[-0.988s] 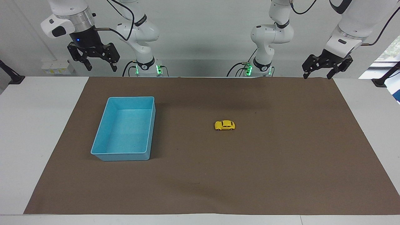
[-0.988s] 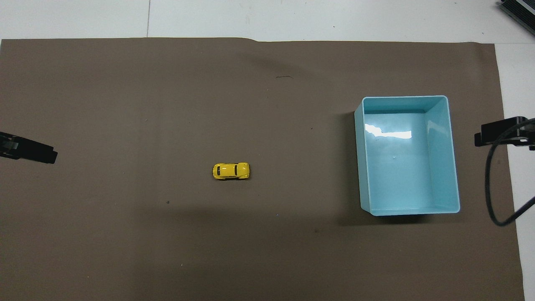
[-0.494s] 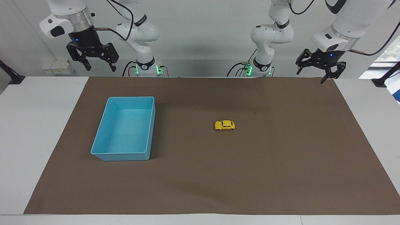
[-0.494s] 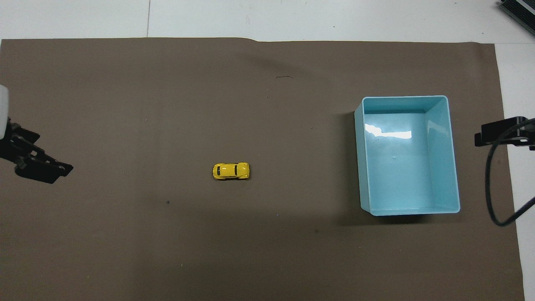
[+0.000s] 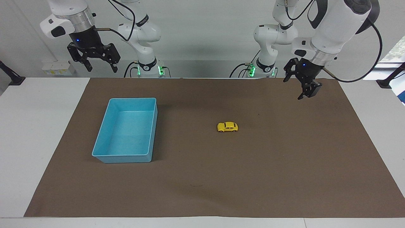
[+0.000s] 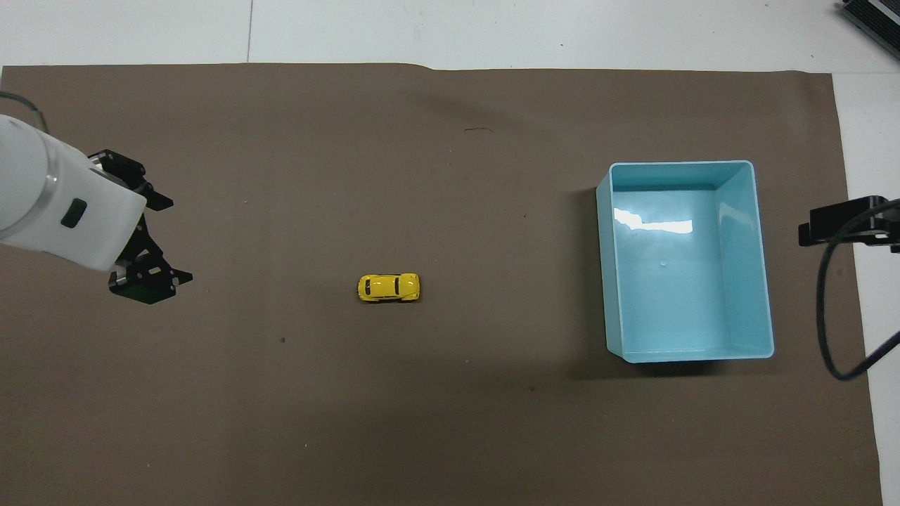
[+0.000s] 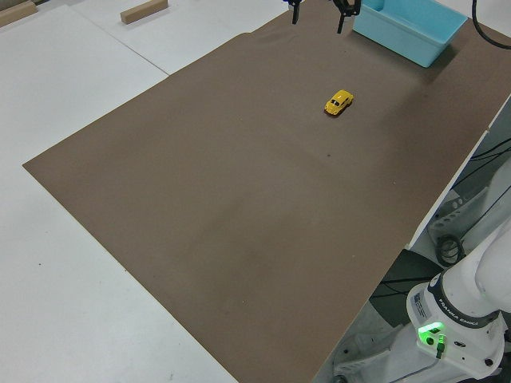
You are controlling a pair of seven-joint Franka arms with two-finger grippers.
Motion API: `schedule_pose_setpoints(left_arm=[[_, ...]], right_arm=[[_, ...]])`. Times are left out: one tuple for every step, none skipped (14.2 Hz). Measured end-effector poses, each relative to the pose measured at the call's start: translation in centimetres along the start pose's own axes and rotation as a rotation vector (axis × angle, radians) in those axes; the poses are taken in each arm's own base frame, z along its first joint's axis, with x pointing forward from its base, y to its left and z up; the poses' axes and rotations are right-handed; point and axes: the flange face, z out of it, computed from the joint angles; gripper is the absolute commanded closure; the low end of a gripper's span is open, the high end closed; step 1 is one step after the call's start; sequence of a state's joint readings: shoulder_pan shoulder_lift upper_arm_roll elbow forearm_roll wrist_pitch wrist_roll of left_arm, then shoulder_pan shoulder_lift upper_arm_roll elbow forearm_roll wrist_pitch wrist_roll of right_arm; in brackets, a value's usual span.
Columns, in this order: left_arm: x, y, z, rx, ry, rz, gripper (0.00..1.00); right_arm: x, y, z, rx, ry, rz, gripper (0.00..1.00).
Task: Wind up and store yellow beetle car
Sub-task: 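Reach the left gripper over the yellow beetle car and lower it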
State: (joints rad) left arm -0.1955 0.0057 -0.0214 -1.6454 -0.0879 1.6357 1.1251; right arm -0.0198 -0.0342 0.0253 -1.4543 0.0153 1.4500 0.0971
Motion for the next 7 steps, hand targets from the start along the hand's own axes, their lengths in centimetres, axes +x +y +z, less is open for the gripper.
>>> schedule_pose_setpoints(left_arm=[[0.3, -0.2, 1.2, -0.002, 0.016, 0.051, 0.0], [0.6, -0.5, 2.2, -0.007, 0.022, 0.091, 0.0], [1.1, -0.6, 3.3, -0.014, 0.025, 0.125, 0.0], [1.9, -0.8, 4.6, -0.019, 0.025, 0.154, 0.0], [3.1, -0.8, 6.0, -0.019, 0.025, 0.176, 0.0], [4.5, -0.7, 7.7, -0.012, 0.027, 0.197, 0.0], [6.0, -0.4, 9.6, -0.003, 0.03, 0.218, 0.0]], right_arm=[[0.0, 0.0, 0.0, 0.0, 0.0, 0.0, 0.0], [0.0, 0.0, 0.0, 0.0, 0.0, 0.0, 0.0], [0.0, 0.0, 0.0, 0.0, 0.0, 0.0, 0.0], [-0.1, 0.0, -0.1, 0.0, 0.001, 0.0, 0.0], [-0.1, 0.0, -0.2, 0.0, 0.002, 0.0, 0.0], [-0.2, 0.0, -0.3, 0.0, 0.004, 0.0, 0.0], [-0.2, 0.0, -0.3, 0.0, 0.005, 0.0, 0.0]])
